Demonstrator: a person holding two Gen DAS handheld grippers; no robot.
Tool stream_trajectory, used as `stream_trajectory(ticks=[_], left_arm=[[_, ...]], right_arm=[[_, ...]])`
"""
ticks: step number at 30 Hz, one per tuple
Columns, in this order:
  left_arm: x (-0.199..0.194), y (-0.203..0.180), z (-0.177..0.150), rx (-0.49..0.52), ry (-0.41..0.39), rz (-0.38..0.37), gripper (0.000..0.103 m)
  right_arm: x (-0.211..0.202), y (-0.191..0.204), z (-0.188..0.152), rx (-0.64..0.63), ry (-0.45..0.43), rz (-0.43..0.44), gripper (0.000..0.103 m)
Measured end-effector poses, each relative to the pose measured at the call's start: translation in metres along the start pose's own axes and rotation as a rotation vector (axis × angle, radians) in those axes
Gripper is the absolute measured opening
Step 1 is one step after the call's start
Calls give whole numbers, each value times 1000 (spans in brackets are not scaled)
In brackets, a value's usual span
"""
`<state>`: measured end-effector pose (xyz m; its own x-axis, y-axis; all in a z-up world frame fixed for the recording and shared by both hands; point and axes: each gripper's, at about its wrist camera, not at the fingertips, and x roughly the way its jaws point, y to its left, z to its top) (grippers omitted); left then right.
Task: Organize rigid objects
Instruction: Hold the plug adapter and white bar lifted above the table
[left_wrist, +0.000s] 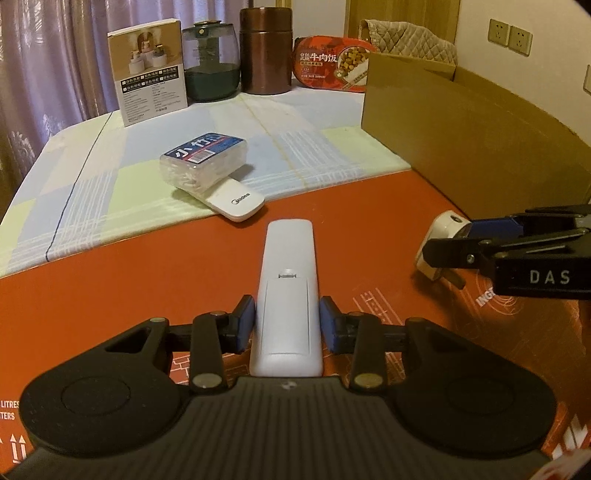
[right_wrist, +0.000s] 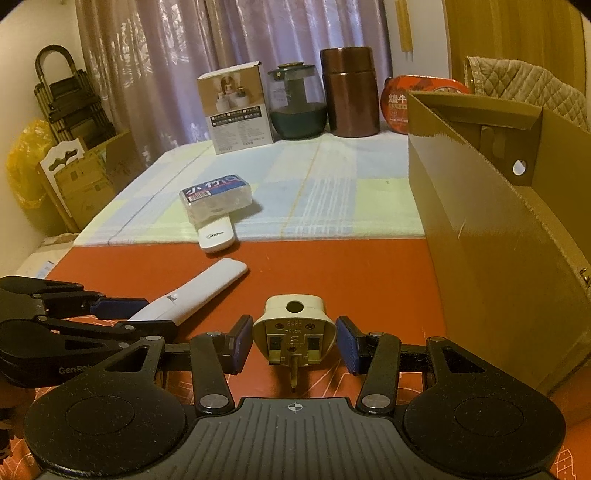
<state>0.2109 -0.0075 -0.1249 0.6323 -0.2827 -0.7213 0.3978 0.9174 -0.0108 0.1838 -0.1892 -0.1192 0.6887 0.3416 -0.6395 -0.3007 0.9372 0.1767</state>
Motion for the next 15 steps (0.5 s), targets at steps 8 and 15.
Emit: stream_trajectory(ticks=[8, 15], left_arm=[[-11, -8, -3, -23, -13, 3, 32], [-19, -9, 1, -44, -44, 5, 32]], right_arm=[[-10, 3, 5, -6, -15, -2, 46], [-16, 6, 8, -11, -23, 0, 46]])
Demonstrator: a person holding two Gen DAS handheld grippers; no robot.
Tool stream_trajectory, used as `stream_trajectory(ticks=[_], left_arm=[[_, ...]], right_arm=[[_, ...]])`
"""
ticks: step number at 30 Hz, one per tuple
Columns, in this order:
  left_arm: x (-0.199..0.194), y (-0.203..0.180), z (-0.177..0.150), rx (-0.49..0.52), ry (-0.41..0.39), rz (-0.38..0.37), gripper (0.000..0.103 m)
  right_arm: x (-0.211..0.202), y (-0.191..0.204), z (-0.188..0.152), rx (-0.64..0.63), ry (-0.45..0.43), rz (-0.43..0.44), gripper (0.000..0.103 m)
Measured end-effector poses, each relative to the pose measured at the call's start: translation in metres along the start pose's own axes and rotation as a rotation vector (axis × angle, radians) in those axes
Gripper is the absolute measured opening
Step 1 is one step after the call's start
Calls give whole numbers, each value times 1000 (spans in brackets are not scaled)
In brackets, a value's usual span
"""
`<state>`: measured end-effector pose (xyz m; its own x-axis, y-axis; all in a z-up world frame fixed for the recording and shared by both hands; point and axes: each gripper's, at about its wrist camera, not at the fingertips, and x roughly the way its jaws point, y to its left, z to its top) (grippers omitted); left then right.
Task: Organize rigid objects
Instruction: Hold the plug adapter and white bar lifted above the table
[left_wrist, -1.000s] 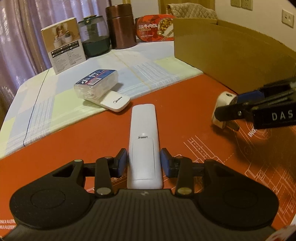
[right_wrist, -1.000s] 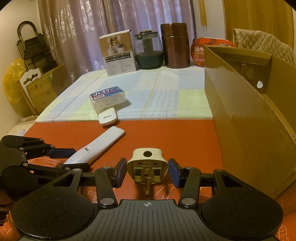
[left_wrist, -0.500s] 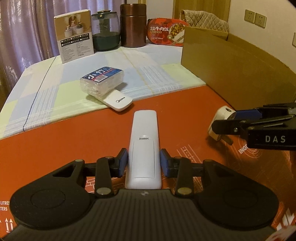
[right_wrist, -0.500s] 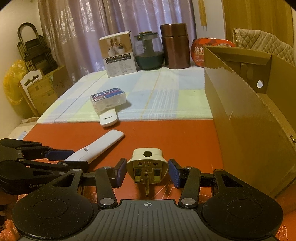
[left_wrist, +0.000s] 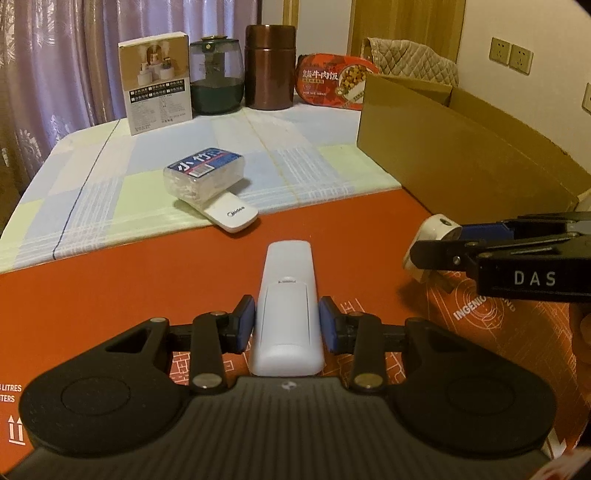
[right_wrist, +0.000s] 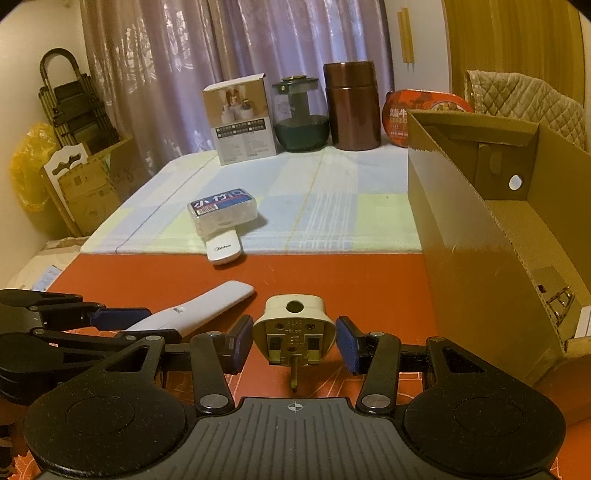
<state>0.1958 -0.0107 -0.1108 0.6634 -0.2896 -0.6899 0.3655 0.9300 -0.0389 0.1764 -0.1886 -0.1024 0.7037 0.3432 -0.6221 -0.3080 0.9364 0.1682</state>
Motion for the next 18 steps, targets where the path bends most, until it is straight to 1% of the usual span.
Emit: stream_trajectory(ticks=[18], left_arm=[[-15, 0, 17, -24, -59, 7, 32]], right_arm=[[-13, 6, 15, -17, -32, 3, 46]])
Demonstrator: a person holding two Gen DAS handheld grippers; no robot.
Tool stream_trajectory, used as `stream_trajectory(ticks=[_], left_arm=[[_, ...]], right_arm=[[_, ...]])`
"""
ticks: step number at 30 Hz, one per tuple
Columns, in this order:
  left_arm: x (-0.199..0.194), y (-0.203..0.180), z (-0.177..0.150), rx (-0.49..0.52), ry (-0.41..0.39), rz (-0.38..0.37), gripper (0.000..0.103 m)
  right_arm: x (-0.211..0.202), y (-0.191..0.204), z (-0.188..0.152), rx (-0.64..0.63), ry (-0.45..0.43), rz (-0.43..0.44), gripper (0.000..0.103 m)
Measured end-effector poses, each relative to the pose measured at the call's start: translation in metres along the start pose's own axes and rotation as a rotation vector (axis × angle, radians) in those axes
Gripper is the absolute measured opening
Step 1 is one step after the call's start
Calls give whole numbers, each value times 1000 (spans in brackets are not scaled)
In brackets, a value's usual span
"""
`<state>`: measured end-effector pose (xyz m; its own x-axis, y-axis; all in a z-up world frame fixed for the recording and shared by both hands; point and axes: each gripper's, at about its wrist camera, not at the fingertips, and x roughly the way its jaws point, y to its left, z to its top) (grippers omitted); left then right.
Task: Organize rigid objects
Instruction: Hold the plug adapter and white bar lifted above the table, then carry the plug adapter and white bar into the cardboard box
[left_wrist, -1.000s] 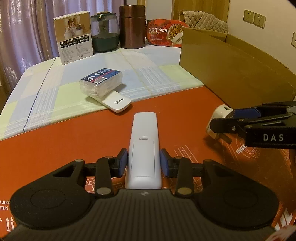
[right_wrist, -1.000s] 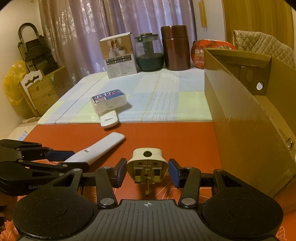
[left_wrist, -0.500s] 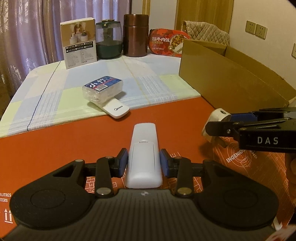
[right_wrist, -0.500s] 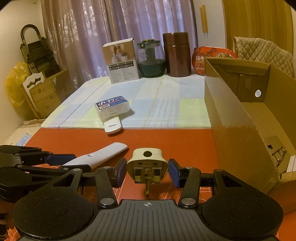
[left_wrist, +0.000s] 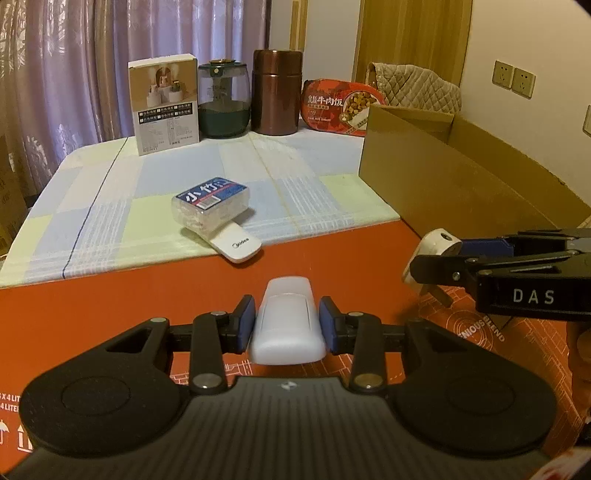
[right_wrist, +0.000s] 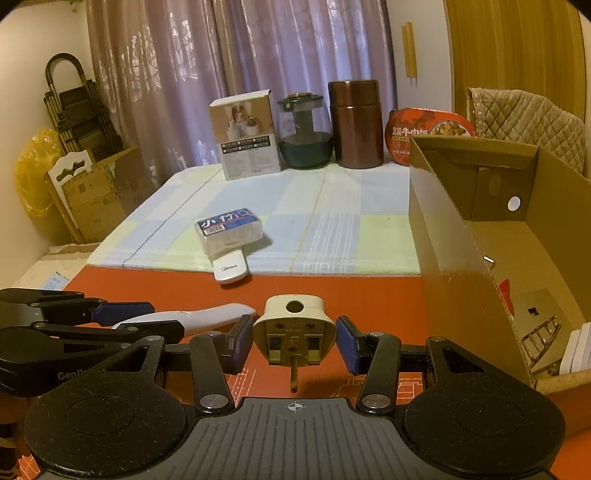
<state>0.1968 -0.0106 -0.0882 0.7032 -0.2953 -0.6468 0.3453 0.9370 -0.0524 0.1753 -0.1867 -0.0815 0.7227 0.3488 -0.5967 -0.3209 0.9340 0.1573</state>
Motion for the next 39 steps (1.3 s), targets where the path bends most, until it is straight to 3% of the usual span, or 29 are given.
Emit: stream_trajectory(ticks=[8, 15, 39], left_arm=[[-3, -3, -4, -2, 14, -1, 32], [-10, 0, -14, -84, 24, -24, 32], [-13, -2, 5, -71, 12, -16, 32]], right_arm=[[-3, 0, 1, 0, -4, 1, 46], [-3, 2, -4, 5, 9, 15, 46], [-9, 1, 1, 2, 10, 21, 46]])
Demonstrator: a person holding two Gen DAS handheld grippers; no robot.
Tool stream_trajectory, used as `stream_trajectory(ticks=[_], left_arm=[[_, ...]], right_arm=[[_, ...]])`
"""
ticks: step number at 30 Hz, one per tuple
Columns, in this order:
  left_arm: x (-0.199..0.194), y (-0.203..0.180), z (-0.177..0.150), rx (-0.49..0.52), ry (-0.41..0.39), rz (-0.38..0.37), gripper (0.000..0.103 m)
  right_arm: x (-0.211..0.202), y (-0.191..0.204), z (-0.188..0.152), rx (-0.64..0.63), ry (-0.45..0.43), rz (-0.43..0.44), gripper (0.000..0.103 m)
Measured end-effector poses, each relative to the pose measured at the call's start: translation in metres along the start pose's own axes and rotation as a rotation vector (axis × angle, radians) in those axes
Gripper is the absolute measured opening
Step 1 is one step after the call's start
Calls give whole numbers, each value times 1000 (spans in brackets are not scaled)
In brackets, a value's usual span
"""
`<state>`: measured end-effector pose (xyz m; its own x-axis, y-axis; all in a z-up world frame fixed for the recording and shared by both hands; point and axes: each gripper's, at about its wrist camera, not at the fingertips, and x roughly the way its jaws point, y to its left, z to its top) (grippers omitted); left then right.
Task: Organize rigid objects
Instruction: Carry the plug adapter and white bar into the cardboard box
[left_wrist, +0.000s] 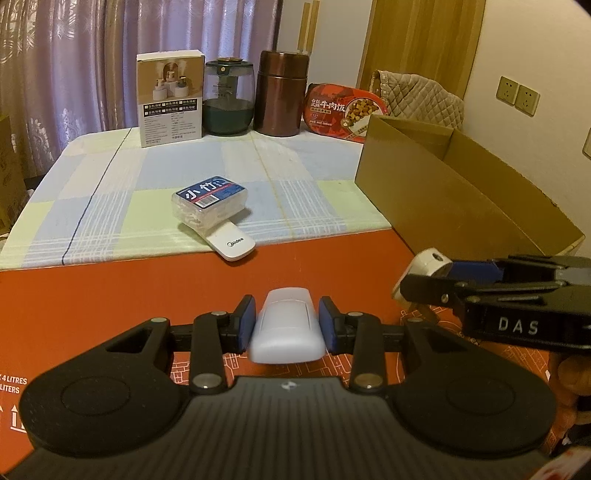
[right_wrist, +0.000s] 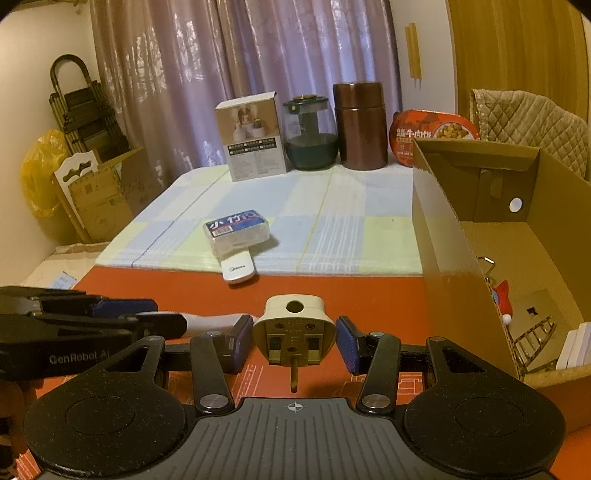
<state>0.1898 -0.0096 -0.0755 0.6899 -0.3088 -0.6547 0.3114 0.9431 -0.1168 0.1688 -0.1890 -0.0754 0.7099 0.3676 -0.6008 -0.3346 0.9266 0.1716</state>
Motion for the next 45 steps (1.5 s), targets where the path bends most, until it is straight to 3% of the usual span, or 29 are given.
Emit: stream_trajectory(ticks=[16, 30, 38, 45], left_arm=[[-15, -8, 29, 23, -42, 2, 32], [-43, -45, 71, 53, -124, -18, 32], [-47, -83, 93, 90, -154, -57, 32], [-40, -125, 109, 127, -167, -113, 32]], right_arm=[[-12, -2, 16, 13, -37, 10, 46], [-59, -10, 62, 29, -145, 9, 46], [-93, -37, 86, 55, -209, -34, 46], [-122, -84, 90, 90, -238, -116, 46]])
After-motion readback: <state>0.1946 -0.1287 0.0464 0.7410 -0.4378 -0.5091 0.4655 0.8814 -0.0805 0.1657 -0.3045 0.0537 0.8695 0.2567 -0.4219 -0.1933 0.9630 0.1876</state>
